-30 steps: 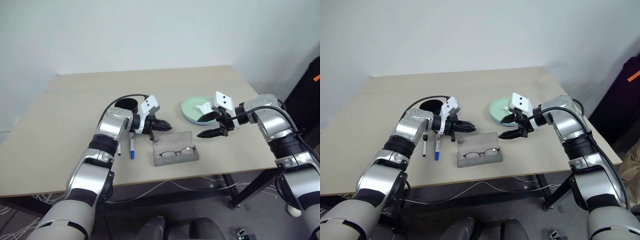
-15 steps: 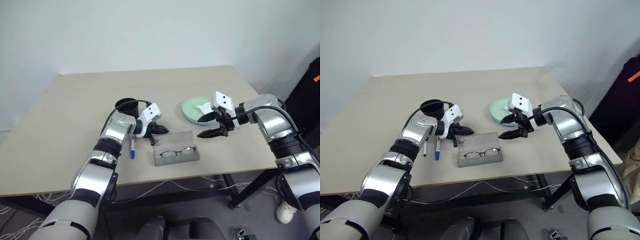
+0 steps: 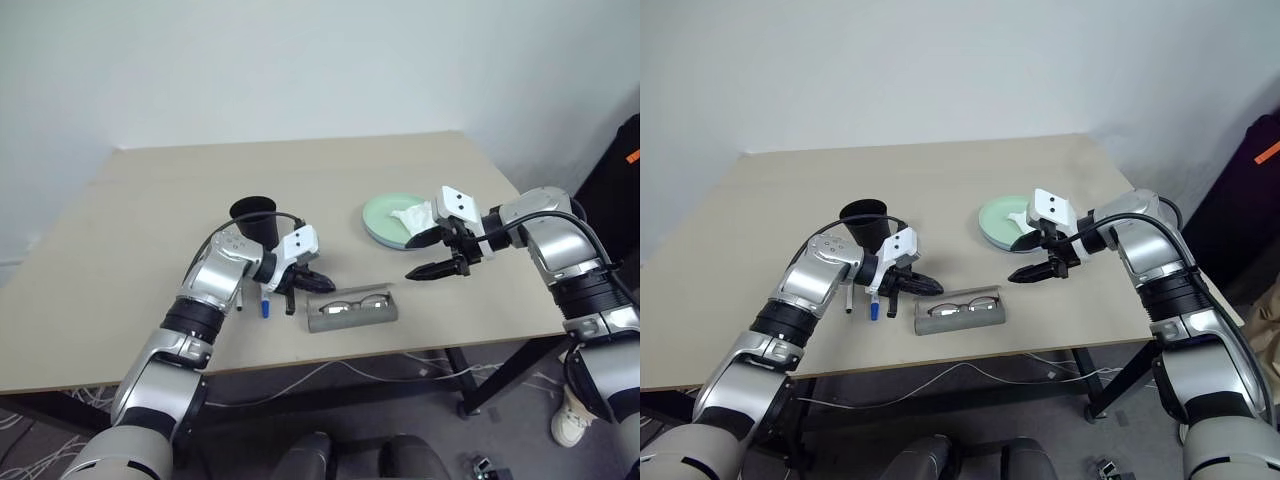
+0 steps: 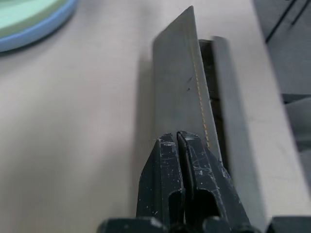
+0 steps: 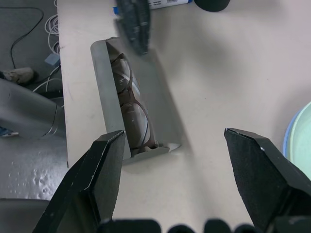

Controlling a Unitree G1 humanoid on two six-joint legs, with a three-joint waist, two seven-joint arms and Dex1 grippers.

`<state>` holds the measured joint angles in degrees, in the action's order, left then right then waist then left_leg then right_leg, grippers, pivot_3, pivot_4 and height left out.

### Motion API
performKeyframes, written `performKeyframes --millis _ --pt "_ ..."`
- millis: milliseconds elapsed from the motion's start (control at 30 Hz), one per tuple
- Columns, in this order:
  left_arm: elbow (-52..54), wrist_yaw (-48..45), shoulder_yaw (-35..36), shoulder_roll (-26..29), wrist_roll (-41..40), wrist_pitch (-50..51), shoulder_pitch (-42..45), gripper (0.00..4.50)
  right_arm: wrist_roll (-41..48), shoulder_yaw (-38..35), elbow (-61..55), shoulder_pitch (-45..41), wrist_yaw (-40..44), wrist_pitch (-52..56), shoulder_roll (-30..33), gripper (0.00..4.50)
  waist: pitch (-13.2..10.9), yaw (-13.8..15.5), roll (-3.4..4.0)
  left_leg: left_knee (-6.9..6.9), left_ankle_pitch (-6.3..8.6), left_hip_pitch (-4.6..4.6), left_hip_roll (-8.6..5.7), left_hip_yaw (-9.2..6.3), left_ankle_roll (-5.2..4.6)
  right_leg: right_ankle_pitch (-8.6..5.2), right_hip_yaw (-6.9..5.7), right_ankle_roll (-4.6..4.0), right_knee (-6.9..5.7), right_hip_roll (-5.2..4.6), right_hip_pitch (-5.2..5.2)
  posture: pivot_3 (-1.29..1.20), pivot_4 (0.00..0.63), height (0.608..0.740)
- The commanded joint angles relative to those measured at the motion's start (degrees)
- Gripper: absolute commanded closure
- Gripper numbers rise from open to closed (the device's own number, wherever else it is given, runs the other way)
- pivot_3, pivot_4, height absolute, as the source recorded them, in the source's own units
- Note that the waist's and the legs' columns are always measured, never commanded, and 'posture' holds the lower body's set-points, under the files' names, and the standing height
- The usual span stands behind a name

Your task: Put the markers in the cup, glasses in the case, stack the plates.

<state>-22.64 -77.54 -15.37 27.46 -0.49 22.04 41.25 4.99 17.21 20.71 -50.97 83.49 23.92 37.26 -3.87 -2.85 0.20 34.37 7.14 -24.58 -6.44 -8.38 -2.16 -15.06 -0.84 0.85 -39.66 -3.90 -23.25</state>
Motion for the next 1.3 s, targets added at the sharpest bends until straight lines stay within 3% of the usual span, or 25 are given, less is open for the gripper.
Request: performKeyframes --millis 33,633,833,1067,1300 --pt "6.5 0.0 -0.2 1.3 -1.7 2.4 -1.4 4.48 0.7 -1.3 -1.5 -1.1 0.1 -0.5 0.7 0.96 0.0 0.0 0.0 0.0 0.0 0.0 0.0 0.0 0.0 0.0 0.0 0.0 0.0 0.0 0.01 0.0 0.0 0.74" --pt "14.9 5.4 -0.8 3.5 -3.5 6.1 -9.1 4.48 0.3 -0.9 -0.9 -1.9 0.2 -1.1 0.2 0.96 0.0 0.1 0.02 -0.01 0.0 0.02 0.0 -0.01 0.0 -0.01 0.0 -0.02 0.0 -0.03 -0.02 0.0 0.0 0.74" --pt "17.6 10.3 5.1 4.5 -6.3 9.1 -7.8 4.48 0.4 -0.9 -1.1 -1.9 0.2 -0.9 0.0 0.96 0.0 0.0 0.01 -0.01 0.0 0.01 0.0 -0.01 0.0 -0.01 0.01 -0.02 0.0 -0.03 -0.04 0.0 0.0 0.74" --pt "25.6 16.0 11.5 9.0 -9.0 14.5 -12.9 4.48 0.4 -0.8 -1.0 -2.0 0.3 -1.0 -0.1 0.96 0.0 0.0 0.02 -0.11 0.0 0.02 0.01 0.0 0.0 -0.01 0.05 -0.01 0.01 -0.03 -0.1 0.0 0.0 0.74" --pt "29.3 25.1 17.3 10.0 -9.9 18.4 -18.7 2.15 0.3 -0.6 -0.3 -2.5 0.5 -1.3 -0.7 0.96 0.0 0.2 0.03 -0.1 0.0 0.02 0.0 0.0 0.0 -0.01 0.04 -0.03 0.01 -0.04 -0.07 0.0 0.0 0.74"
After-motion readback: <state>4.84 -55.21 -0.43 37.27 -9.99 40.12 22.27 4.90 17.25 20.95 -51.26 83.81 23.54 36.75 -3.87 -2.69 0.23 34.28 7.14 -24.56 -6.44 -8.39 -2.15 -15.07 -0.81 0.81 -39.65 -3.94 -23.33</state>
